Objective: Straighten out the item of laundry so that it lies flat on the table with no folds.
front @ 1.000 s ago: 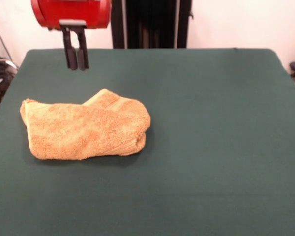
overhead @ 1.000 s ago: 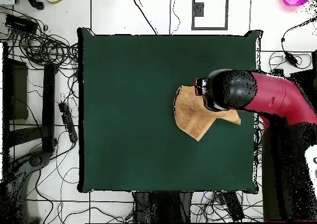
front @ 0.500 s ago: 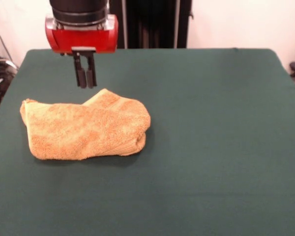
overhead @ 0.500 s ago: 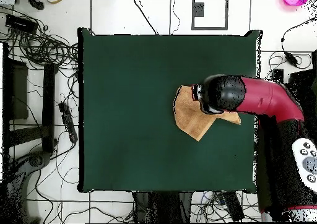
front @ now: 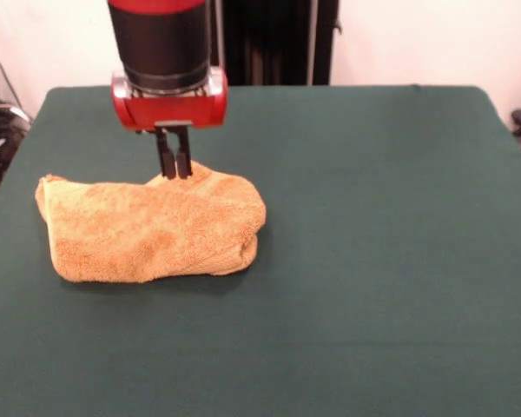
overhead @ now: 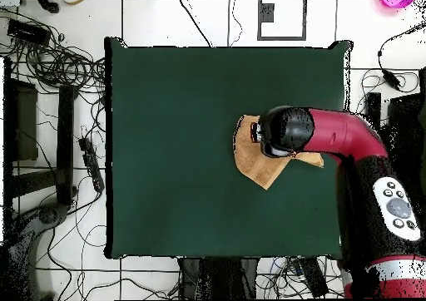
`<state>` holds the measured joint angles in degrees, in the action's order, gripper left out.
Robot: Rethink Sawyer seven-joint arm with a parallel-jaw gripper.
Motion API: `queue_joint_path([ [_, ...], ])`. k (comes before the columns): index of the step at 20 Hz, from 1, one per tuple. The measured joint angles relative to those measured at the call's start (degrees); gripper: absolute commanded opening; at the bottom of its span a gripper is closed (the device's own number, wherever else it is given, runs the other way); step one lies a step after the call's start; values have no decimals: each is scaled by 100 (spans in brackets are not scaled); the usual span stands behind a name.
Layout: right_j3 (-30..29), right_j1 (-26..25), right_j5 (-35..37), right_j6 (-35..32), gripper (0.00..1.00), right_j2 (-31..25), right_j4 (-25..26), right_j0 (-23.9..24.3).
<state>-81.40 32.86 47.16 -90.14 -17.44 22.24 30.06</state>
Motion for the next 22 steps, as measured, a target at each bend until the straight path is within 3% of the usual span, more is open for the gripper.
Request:
queue_joint_path([
  [14, 47, -609, 42, 0, 0, 119, 397, -287],
  [22, 244, -780, 696, 0, 0, 413, 503, -726],
])
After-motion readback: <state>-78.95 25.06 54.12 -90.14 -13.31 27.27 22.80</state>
